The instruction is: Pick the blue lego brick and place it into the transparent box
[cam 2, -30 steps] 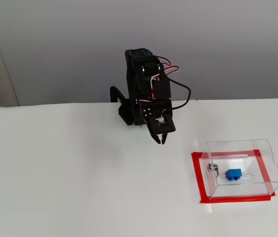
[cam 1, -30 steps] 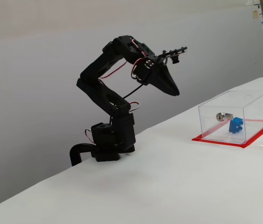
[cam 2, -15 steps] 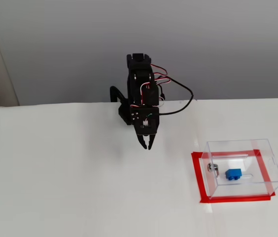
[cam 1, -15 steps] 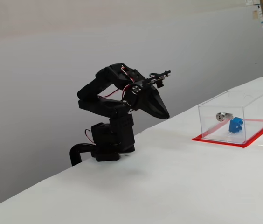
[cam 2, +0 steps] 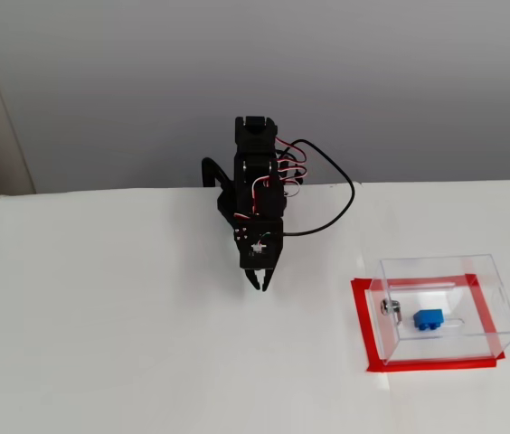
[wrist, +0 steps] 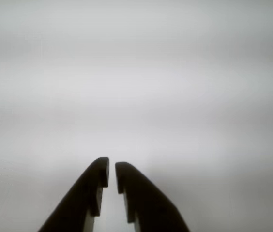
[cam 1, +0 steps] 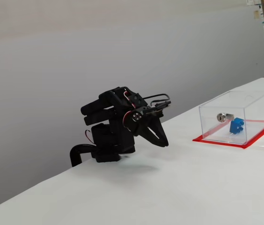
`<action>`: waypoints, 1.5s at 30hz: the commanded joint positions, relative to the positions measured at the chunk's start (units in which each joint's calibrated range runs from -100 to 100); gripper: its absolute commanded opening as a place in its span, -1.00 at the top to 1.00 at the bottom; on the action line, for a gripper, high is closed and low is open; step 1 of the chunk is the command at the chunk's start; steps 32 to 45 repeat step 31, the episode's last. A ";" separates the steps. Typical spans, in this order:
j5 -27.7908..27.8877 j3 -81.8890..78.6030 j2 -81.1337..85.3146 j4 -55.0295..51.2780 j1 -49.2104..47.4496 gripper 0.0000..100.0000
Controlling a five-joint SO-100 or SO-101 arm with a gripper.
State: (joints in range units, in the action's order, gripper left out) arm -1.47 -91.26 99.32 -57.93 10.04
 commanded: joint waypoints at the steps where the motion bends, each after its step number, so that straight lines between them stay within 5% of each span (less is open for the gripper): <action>1: 0.16 -2.86 0.68 0.66 1.60 0.97; 45: 1.83 -6.03 0.42 0.92 2.34 0.97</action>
